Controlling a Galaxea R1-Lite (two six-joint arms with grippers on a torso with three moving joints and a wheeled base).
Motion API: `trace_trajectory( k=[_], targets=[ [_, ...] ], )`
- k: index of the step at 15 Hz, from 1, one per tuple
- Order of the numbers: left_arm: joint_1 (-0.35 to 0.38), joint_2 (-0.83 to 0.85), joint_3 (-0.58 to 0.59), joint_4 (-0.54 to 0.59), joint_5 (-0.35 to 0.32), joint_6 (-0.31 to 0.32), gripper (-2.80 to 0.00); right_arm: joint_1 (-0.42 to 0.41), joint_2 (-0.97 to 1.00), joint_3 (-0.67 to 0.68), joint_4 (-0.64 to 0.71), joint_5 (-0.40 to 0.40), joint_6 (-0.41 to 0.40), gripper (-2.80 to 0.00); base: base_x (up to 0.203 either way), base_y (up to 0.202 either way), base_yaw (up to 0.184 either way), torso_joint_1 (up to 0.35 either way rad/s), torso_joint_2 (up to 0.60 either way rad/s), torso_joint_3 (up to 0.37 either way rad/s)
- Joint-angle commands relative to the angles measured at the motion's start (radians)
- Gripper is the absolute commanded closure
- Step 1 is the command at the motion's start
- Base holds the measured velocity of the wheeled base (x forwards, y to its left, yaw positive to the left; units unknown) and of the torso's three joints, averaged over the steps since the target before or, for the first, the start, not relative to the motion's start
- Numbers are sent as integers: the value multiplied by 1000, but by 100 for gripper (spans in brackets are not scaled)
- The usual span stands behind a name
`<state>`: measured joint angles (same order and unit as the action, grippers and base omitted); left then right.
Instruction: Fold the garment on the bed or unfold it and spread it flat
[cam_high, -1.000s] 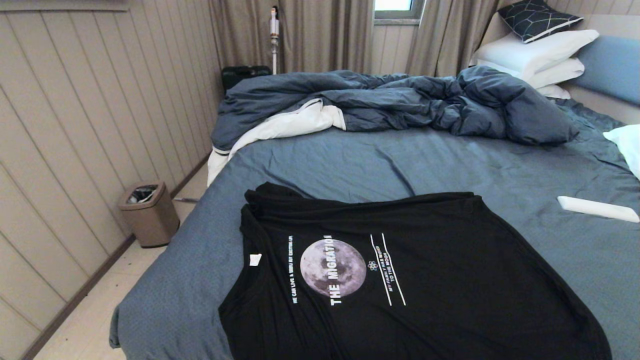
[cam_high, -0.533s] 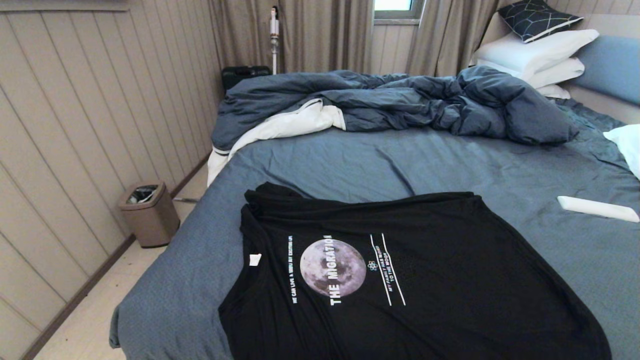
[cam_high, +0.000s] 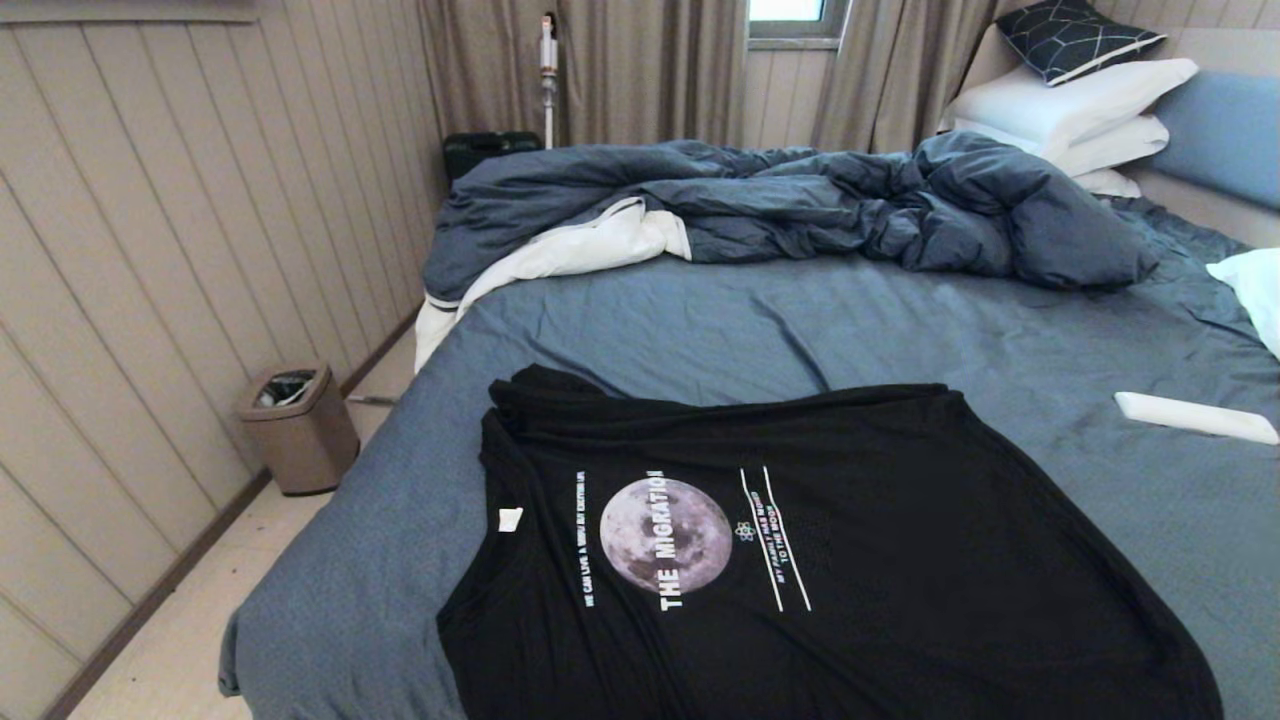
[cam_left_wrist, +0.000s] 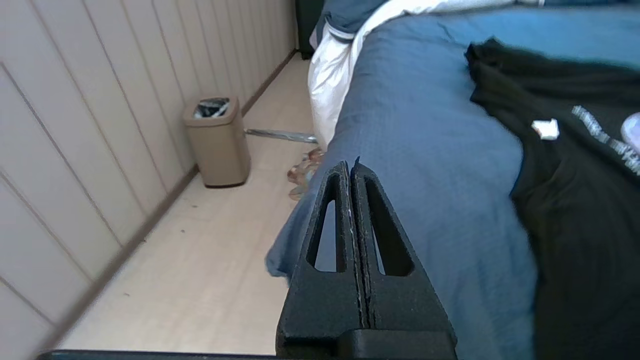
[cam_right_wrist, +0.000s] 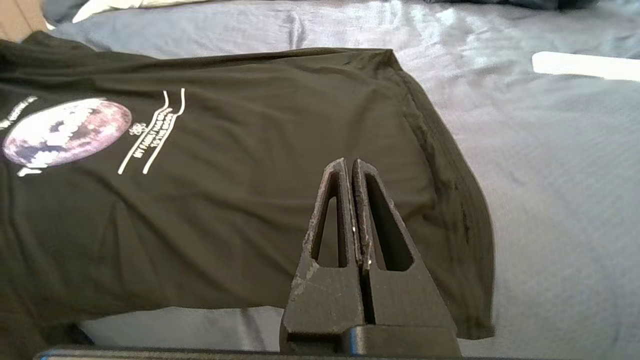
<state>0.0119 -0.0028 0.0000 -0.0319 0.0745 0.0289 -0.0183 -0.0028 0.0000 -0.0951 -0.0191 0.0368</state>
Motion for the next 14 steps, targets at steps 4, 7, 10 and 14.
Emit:
trace_trajectory(
  k=[4, 7, 10, 14],
  targets=[
    [0, 3, 0, -6, 2, -29, 0, 0, 3, 0, -2, -5, 11, 0, 0, 0, 0, 0, 0, 0],
    [0, 3, 0, -6, 3, -29, 0, 0, 3, 0, -2, -5, 11, 0, 0, 0, 0, 0, 0, 0],
    [0, 3, 0, -6, 2, -24, 0, 0, 3, 0, -2, -5, 14, 0, 0, 0, 0, 0, 0, 0],
    [0, 3, 0, -6, 1, -24, 0, 0, 3, 0, -2, -2, 11, 0, 0, 0, 0, 0, 0, 0]
  ],
)
